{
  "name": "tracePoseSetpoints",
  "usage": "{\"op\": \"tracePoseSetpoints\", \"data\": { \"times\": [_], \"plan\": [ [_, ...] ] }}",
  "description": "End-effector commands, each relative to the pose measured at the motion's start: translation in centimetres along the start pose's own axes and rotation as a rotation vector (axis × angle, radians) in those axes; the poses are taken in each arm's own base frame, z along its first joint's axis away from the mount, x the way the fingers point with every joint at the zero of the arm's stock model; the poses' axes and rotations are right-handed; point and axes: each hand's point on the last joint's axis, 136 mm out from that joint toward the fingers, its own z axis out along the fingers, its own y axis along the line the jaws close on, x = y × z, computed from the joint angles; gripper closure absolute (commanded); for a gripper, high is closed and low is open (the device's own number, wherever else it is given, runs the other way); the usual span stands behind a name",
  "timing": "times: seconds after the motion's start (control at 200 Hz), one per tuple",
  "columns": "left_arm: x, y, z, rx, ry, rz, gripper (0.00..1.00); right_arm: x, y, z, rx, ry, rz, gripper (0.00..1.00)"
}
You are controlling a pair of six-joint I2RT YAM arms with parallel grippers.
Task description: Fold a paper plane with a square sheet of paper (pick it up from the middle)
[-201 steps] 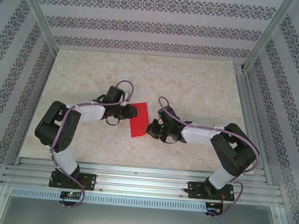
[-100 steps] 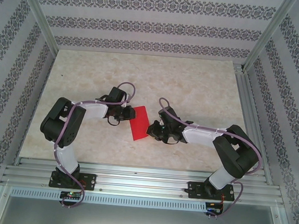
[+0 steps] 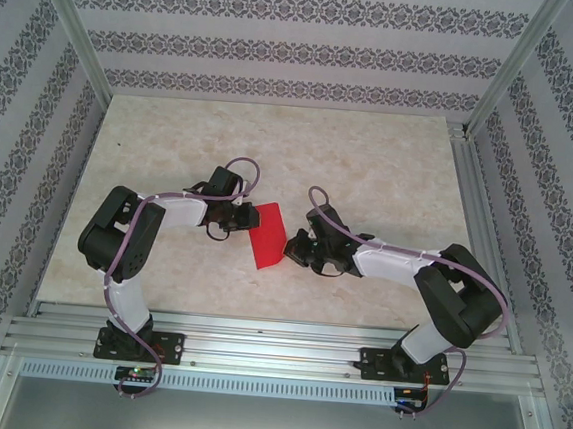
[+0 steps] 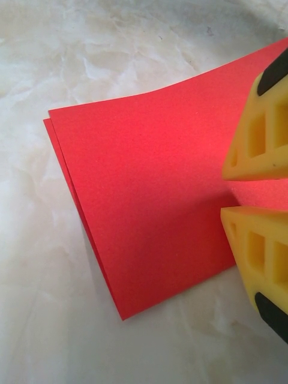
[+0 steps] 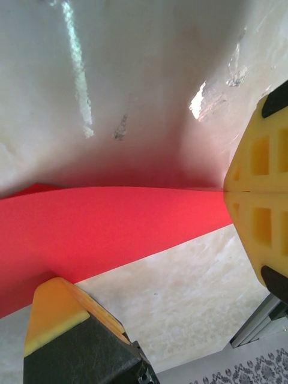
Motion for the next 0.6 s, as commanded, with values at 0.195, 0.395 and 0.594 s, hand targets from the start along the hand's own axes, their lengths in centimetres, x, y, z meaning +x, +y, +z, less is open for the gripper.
{"op": "tracePoseSetpoints", "data": {
  "times": [0.195, 0.395, 0.594],
  "plan": [
    [0.9, 0.5, 0.8, -0.016, 0.035, 0.022, 0.79, -2.1, 6.4, 2.0, -0.172, -0.04, -0.112, 0.98],
    [0.6, 0.1, 0.5, -0.009, 0.028, 0.029, 0.79, -2.4, 6.6, 3.8, -0.177, -0.038, -0.106, 0.98],
    [-0.1, -0.8, -0.4, 0.007, 0.004, 0.035, 0.79, -1.9, 6.5, 5.1, -0.164, -0.008, -0.108, 0.97]
  ]
}}
